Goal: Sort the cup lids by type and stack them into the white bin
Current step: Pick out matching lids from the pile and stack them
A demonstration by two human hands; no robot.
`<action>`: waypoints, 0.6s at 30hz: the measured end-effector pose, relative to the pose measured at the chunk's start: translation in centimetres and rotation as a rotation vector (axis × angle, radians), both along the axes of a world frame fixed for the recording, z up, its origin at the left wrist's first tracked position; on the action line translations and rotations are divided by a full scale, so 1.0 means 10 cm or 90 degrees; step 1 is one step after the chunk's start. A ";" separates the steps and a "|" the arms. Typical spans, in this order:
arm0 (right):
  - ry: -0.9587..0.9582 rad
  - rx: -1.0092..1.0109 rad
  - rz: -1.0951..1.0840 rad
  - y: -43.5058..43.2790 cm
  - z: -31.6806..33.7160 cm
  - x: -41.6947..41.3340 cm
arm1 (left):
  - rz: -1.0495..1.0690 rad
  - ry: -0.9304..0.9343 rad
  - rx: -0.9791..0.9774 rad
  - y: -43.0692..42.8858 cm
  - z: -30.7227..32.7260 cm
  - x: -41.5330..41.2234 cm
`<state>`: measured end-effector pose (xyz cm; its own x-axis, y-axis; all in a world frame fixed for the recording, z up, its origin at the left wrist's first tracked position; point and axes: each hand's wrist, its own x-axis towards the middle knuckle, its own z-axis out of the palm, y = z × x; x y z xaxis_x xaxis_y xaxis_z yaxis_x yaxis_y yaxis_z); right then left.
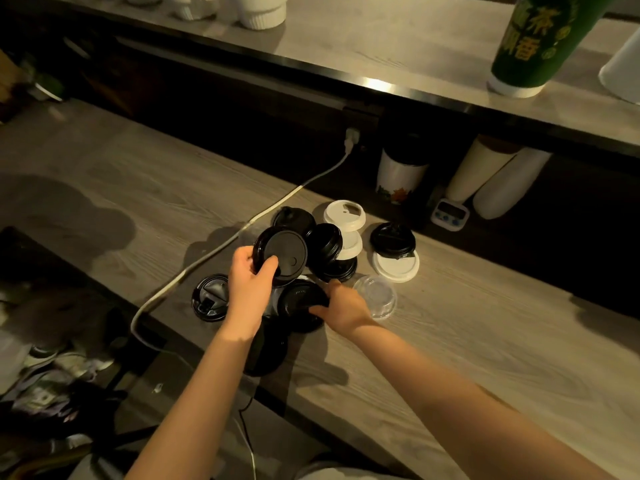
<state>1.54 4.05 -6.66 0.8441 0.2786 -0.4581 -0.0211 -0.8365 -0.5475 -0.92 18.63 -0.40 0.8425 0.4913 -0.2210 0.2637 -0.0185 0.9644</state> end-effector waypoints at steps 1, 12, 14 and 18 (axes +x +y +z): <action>0.008 0.015 -0.015 -0.03 0.02 0.00 | 0.004 -0.001 0.000 -0.01 -0.01 0.02; 0.093 0.531 -0.297 -0.74 0.59 0.07 | -0.063 0.031 -0.037 -0.36 0.01 0.15; 0.083 0.546 -0.314 -0.75 0.66 0.09 | -0.076 0.030 -0.126 -0.52 0.07 0.13; 0.078 0.529 -0.331 -0.78 0.69 0.05 | -0.138 0.039 -0.224 -0.75 0.15 0.03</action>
